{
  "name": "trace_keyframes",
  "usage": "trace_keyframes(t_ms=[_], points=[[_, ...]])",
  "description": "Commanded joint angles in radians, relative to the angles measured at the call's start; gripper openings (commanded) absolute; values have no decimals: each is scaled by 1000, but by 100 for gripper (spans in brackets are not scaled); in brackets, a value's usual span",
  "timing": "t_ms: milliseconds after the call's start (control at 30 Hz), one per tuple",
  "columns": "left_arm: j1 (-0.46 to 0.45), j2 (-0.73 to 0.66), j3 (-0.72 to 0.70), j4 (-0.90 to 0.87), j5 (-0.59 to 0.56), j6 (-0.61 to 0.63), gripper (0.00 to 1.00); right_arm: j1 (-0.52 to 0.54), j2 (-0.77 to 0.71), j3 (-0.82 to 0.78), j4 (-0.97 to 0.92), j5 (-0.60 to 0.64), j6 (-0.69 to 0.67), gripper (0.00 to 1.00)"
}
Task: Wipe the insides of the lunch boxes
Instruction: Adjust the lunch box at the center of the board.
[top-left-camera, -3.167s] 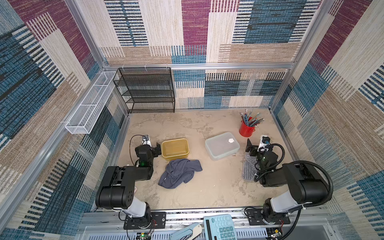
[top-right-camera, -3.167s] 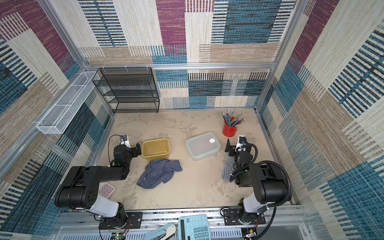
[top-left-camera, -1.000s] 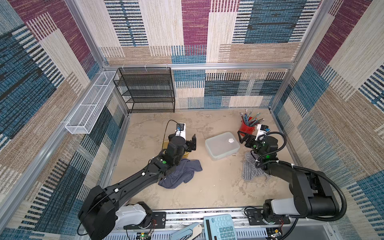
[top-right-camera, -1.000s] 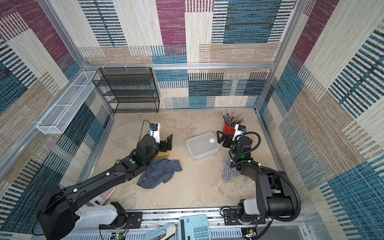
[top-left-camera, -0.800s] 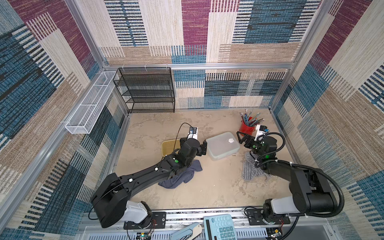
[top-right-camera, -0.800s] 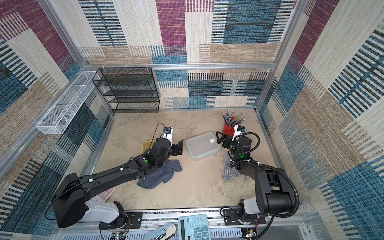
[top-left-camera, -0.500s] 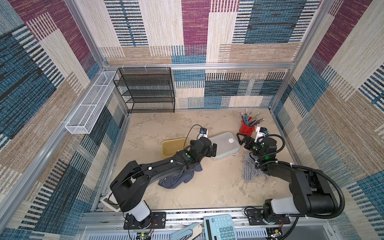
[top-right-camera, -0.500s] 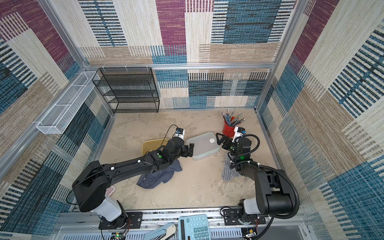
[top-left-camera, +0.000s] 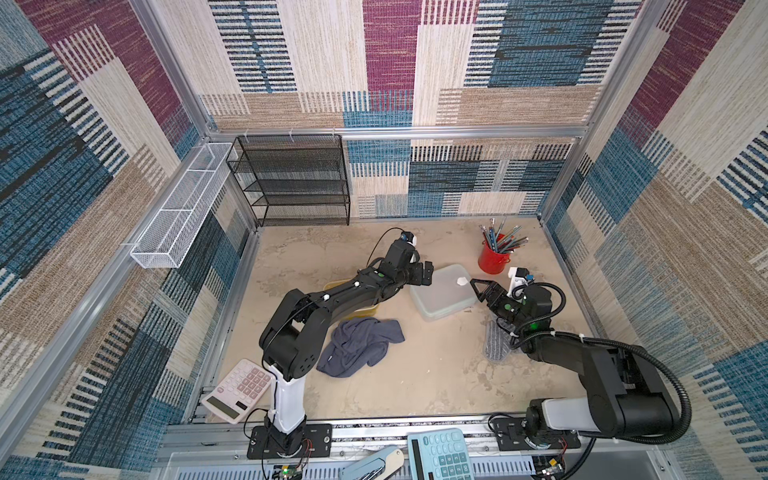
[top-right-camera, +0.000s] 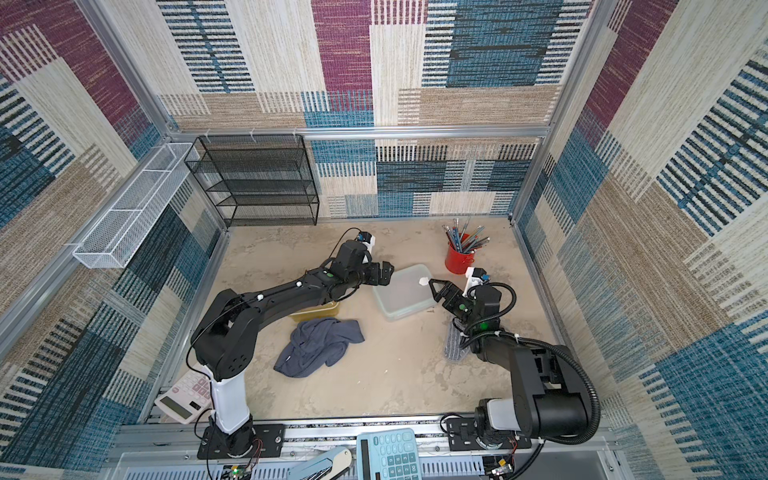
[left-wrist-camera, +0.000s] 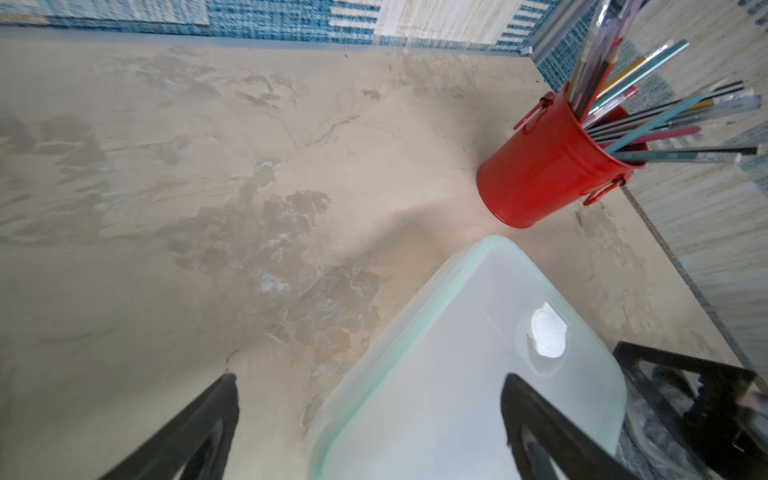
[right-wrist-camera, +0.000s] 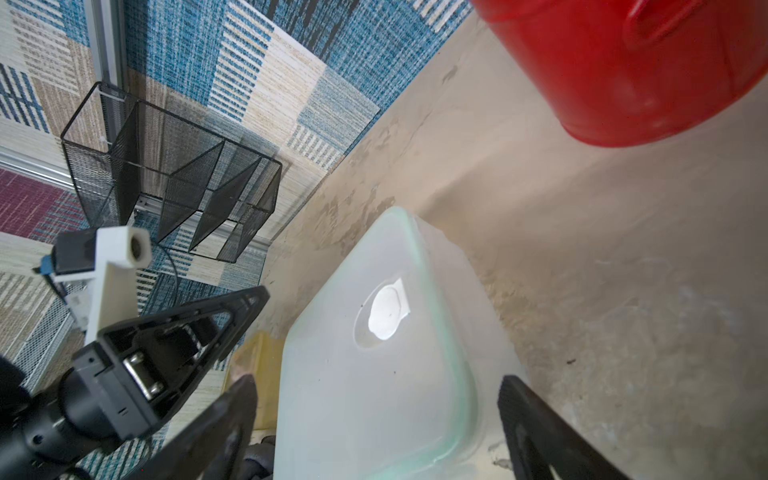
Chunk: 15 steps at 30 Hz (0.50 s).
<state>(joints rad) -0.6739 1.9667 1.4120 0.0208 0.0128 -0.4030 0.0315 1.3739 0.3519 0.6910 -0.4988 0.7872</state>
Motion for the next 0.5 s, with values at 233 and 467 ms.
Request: trace_keyframes(t_ms=[233, 467], points=[[7, 123, 128, -86, 150, 62, 90, 51, 13, -11, 4, -20, 48, 86], [7, 107, 85, -79, 131, 41, 87, 53, 6, -6, -13, -7, 38, 87]])
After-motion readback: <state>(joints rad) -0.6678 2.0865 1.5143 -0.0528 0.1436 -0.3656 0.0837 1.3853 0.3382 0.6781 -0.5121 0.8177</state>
